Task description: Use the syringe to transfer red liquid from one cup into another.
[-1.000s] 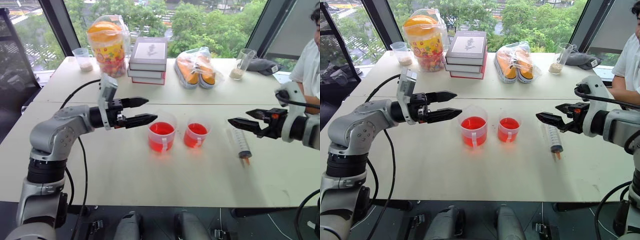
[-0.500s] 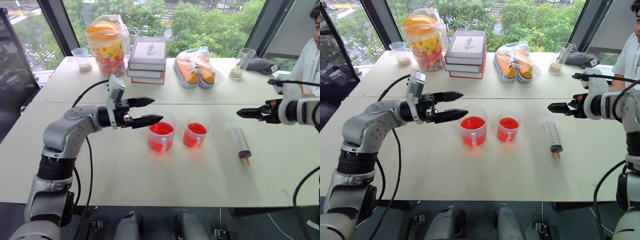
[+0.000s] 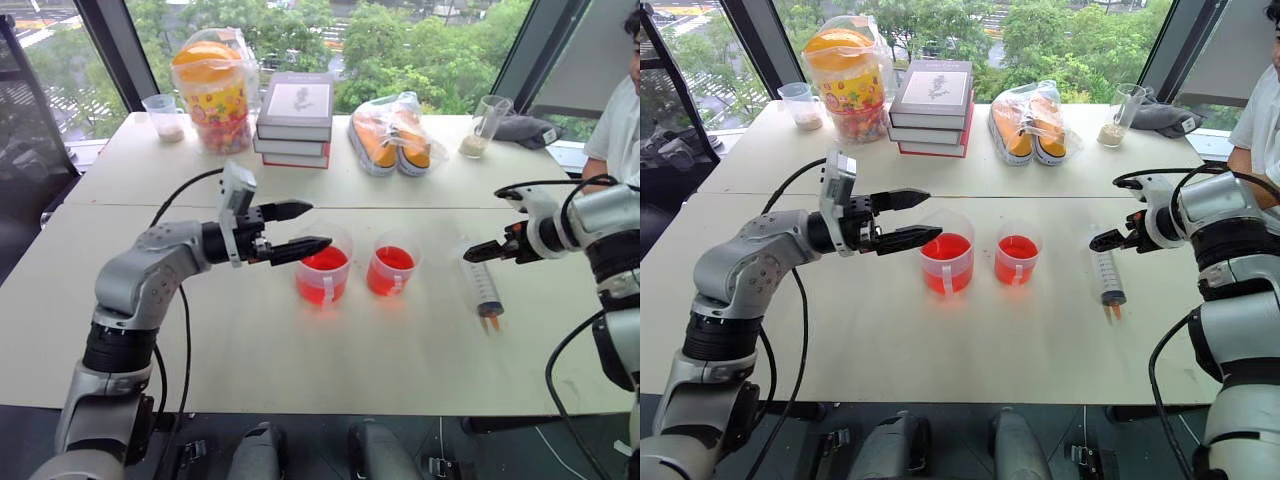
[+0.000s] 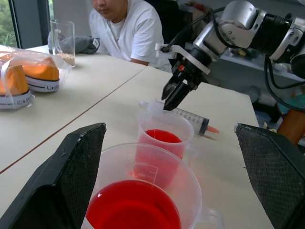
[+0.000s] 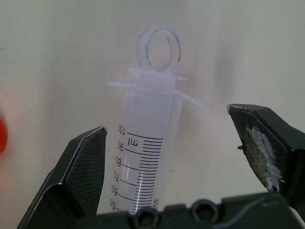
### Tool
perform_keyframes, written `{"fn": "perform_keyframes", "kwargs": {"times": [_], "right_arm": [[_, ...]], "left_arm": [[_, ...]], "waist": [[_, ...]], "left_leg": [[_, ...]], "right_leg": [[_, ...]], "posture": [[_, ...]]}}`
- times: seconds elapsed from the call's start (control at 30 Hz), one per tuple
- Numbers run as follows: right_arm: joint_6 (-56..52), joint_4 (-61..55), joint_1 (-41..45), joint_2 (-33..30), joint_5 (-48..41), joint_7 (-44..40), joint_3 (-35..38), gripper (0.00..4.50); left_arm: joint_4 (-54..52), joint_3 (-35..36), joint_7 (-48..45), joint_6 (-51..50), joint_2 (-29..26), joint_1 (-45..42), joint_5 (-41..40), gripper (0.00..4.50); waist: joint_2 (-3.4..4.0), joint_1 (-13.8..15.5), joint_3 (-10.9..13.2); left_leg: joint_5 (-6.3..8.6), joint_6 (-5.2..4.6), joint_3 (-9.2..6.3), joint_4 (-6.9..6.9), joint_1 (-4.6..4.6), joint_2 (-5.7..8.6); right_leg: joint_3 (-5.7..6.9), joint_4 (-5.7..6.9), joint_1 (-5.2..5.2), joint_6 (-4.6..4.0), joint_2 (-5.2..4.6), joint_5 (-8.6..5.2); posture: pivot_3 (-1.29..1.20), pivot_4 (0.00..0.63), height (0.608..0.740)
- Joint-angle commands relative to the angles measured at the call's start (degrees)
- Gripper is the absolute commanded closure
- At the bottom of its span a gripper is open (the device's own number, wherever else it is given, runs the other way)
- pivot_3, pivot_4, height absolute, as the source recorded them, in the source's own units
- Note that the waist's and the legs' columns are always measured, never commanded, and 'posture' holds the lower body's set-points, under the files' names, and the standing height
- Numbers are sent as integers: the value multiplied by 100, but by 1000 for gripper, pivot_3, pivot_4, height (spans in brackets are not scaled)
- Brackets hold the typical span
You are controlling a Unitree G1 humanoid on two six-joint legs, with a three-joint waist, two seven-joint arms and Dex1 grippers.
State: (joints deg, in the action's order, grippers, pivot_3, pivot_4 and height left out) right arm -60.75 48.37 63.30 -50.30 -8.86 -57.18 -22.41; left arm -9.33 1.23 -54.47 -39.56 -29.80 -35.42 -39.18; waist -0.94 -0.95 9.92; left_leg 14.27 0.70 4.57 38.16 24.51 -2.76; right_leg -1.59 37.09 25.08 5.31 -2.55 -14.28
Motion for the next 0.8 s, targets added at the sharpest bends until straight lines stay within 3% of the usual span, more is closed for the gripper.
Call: {"fn": "perform_keyframes", "kwargs": {"times": [0.03,0.2,0.3,0.43,0.47,0.67,0.8], "right_arm": [[243,296,56,116,318,-222,-34,37],[341,497,3,323,553,-343,12,37],[262,442,-16,399,616,-391,68,858],[90,211,-89,407,654,-471,156,2858],[43,139,-115,402,651,-483,184,3070],[-417,-899,-308,136,507,-122,803,3074],[-545,-2608,-588,-17,120,225,1796,3074]], "left_arm": [[-240,166,60,7,-43,-4,-119,0],[-285,135,84,-1,-57,25,-136,0],[-305,150,56,-1,-101,63,-154,0],[-303,149,51,-35,-146,44,-178,0],[-300,147,44,-39,-157,39,-179,0],[-65,153,-9,-59,-218,-266,-187,0],[182,69,-214,-12,-308,-459,-88,0]], "waist": [[0,-2,0],[0,0,0],[-1,-7,-1],[-1,-9,-1],[-1,-9,-1],[1,2,0],[3,15,1]], "left_leg": [[0,0,1,1,0,0],[0,0,-1,2,-2,0],[0,0,0,3,-7,0],[0,0,-2,2,-8,-1],[0,0,-2,2,-8,-1],[0,0,-2,2,-8,-1],[0,1,0,2,-3,0]], "right_leg": [[0,0,0,0,0,0],[2,2,-3,0,0,0],[1,3,-7,0,0,0],[2,4,-7,0,2,0],[2,4,-7,0,1,0],[2,5,-6,0,1,0],[1,4,-2,0,0,0]], "posture": [[0,150,740],[0,150,740],[0,150,740],[0,150,740],[0,150,740],[0,150,740],[0,150,740]]}}
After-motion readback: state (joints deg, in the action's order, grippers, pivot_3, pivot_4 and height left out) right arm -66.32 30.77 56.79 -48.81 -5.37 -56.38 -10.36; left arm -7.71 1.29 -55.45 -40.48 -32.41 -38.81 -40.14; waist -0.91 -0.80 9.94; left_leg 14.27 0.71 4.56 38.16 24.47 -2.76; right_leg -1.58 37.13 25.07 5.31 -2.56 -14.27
